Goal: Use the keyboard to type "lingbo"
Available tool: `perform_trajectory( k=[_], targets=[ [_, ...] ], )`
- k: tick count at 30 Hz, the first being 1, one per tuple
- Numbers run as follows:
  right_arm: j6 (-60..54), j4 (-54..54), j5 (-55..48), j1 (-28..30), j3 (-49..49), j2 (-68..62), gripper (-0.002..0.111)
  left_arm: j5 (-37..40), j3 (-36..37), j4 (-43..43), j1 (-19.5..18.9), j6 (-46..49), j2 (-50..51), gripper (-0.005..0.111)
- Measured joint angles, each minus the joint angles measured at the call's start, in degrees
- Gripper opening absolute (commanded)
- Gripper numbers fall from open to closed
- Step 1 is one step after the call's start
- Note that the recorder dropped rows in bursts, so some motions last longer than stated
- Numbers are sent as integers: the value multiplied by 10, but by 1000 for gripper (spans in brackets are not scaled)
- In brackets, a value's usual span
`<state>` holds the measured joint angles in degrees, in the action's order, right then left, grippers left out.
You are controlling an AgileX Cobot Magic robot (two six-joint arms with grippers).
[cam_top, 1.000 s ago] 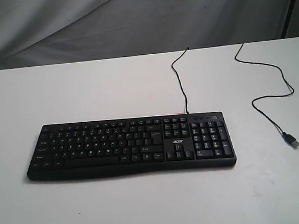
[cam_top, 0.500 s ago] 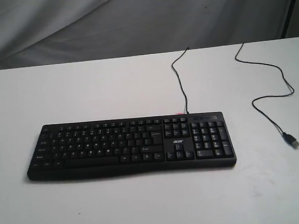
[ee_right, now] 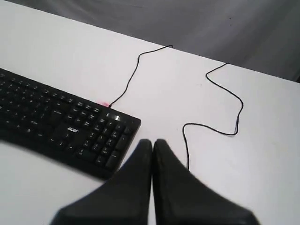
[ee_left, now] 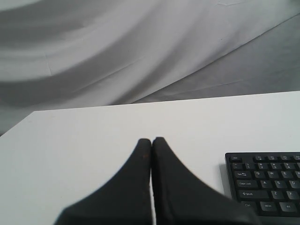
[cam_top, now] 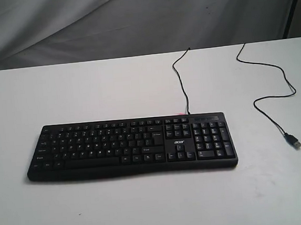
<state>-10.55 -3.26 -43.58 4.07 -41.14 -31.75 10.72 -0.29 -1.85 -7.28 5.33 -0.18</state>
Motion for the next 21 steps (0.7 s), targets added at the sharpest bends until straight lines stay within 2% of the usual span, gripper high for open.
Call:
perform_trajectory(
  k=[4,8,10,12,16,21],
  targets=[
    [3,-1,-4,-21,-22,-71,0,0,0,0,0,0,0,1],
    [17,-17,0,-128,-23,-158,0,0,0,0,0,0,0,1],
    [18,-41,61,-218,-23,-237,0,0,0,0,0,0,0,1],
    [3,-83,131,-263,-24,-309,0,0,0,0,0,0,0,1],
    [-56,-120,197,-317,-77,-436,0,0,0,0,0,0,0,1],
    [-96,-125,209,-333,-162,-524,0,0,0,0,0,0,0,1]
  ],
)
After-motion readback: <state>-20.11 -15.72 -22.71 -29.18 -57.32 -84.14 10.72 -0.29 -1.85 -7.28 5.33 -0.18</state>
